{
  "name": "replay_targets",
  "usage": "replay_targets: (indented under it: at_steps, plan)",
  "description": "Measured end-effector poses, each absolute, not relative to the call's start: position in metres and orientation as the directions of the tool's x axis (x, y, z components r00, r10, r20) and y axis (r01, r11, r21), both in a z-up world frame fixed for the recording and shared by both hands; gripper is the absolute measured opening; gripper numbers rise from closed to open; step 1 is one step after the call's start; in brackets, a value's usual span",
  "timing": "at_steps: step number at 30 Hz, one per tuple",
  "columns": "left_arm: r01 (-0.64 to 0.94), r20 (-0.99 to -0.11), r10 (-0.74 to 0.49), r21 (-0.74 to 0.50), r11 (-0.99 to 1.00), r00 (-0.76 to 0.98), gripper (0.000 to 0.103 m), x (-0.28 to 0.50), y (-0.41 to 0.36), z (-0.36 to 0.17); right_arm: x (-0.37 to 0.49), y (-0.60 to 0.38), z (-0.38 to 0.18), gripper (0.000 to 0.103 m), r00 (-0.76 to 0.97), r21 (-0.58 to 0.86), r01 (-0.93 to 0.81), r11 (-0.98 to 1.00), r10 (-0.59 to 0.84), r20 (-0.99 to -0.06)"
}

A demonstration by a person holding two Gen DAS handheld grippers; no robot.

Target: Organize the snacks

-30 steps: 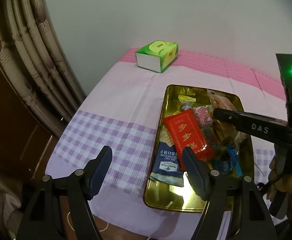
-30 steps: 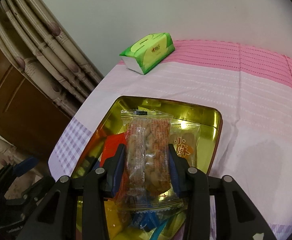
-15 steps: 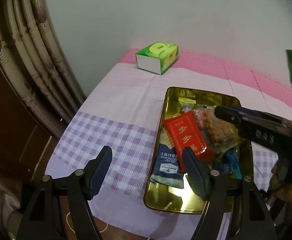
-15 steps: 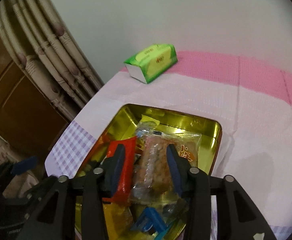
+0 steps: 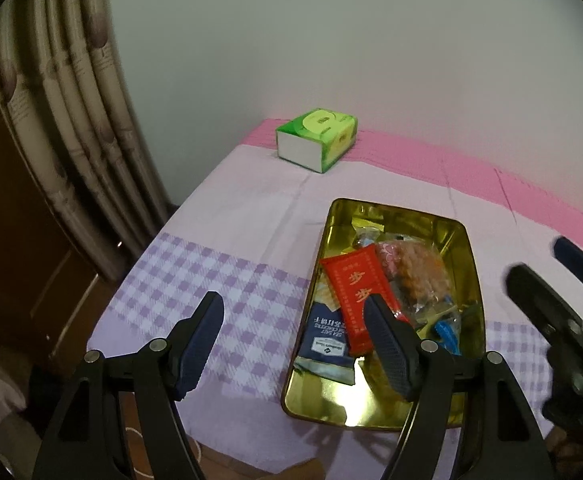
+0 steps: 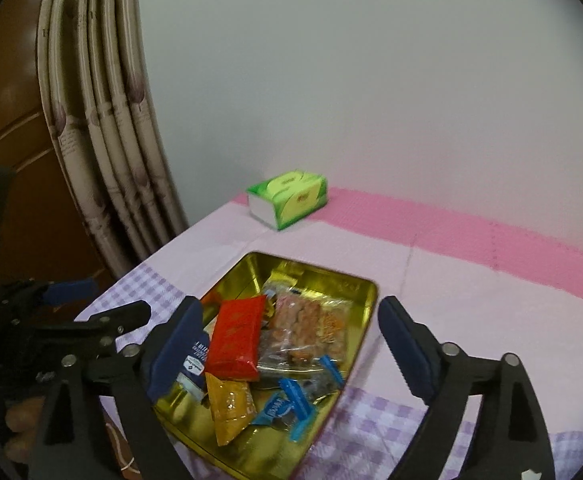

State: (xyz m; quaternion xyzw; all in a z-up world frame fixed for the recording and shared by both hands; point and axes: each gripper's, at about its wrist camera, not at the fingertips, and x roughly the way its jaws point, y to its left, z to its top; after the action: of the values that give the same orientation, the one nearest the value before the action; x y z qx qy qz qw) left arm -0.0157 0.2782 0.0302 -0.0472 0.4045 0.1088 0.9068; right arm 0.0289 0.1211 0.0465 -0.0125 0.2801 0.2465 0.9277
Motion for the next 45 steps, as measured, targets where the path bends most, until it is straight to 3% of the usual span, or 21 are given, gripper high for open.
replay_targets:
  at_steps: [8,30,45]
  plan:
    - [-0.219,-0.724,0.144,-0.009,0.976,0.674,0.073,-0.023,0.273,0.036,-0.003,0.108,0.066,0.094,0.797,0.028,-0.435,0.900,0.399,-0.454]
    - [-0.164,-0.597,0.188,0.094,0.982,0.780,0.076,-0.061,0.231,0.067,-0.053,0.072,0.094,0.100,0.874,-0.024,-0.342,0.939,0.309,-0.374]
    - [-0.167,-0.564,0.179,0.073,0.983,0.806,0.080,-0.086,0.232,0.080,-0.075,0.076,0.106,0.102,0.911,-0.067,-0.287,0.956,0.251,-0.326]
